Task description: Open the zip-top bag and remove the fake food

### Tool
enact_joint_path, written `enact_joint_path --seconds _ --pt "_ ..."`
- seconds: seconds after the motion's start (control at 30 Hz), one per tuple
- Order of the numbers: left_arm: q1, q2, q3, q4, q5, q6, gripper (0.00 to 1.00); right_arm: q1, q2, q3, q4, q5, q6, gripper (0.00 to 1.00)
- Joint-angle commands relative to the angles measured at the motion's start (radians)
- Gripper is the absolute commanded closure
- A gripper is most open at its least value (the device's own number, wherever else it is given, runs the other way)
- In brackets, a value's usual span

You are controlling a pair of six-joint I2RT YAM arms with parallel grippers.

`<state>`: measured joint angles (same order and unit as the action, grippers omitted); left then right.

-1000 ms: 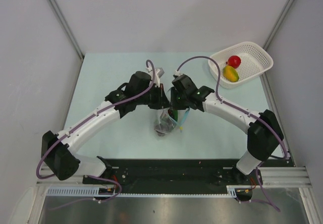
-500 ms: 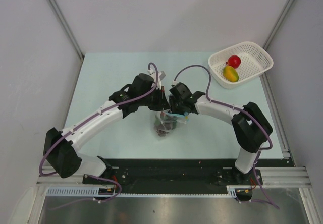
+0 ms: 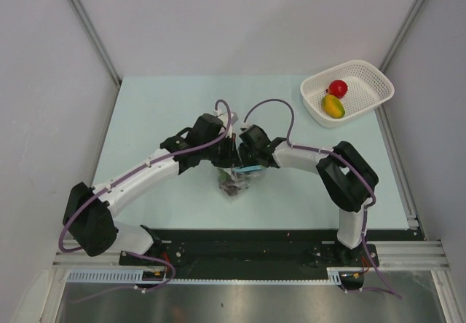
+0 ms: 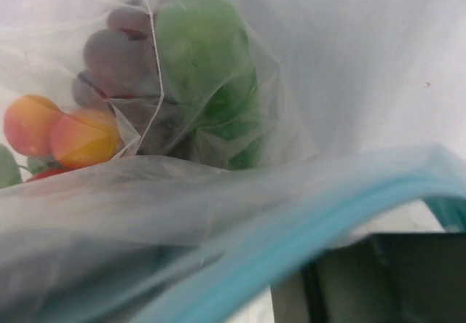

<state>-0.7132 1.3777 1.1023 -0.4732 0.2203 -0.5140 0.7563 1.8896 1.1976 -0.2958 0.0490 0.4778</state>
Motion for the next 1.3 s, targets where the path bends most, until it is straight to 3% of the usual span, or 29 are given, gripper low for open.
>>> enact_joint_path --seconds 0.0,0.13,0.23,0.47,0.63,0.93,1.03,1.13,1.27 --pt "-0.006 -0.045 -0.022 0.016 0.002 0.026 1.00 0.009 0.017 -0.023 0.027 -0.015 -0.021 0.65" --pt "-0.005 -0.057 -0.038 0.027 -0.001 0.028 1.00 0.002 -0.069 -0.021 0.012 -0.075 -0.010 0.93" --pt "-0.005 -0.065 -0.038 0.034 -0.002 0.035 1.00 -0.014 -0.164 -0.021 -0.028 -0.109 0.034 1.00" --pt "-0.005 -0.097 -0.058 0.051 0.050 0.104 1.00 -0.075 -0.333 -0.021 -0.106 -0.227 0.178 1.00" --pt "-0.008 -0.138 -0.126 0.071 0.096 0.105 1.00 -0.121 -0.339 -0.021 -0.083 -0.256 0.225 1.00" --pt "-0.011 -0.184 -0.165 0.073 0.062 0.078 1.00 -0.202 -0.412 -0.021 -0.081 -0.469 0.398 1.00" --pt "-0.011 -0.177 -0.142 0.077 0.118 0.071 1.00 -0.232 -0.454 -0.021 -0.132 -0.404 0.334 1.00" --pt "-0.012 -0.170 -0.128 0.148 0.267 0.007 1.00 -0.178 -0.469 -0.020 -0.088 -0.246 0.245 1.00" --pt "-0.022 -0.151 -0.117 0.165 0.318 -0.093 1.00 -0.069 -0.449 -0.021 0.003 -0.080 0.226 1.00"
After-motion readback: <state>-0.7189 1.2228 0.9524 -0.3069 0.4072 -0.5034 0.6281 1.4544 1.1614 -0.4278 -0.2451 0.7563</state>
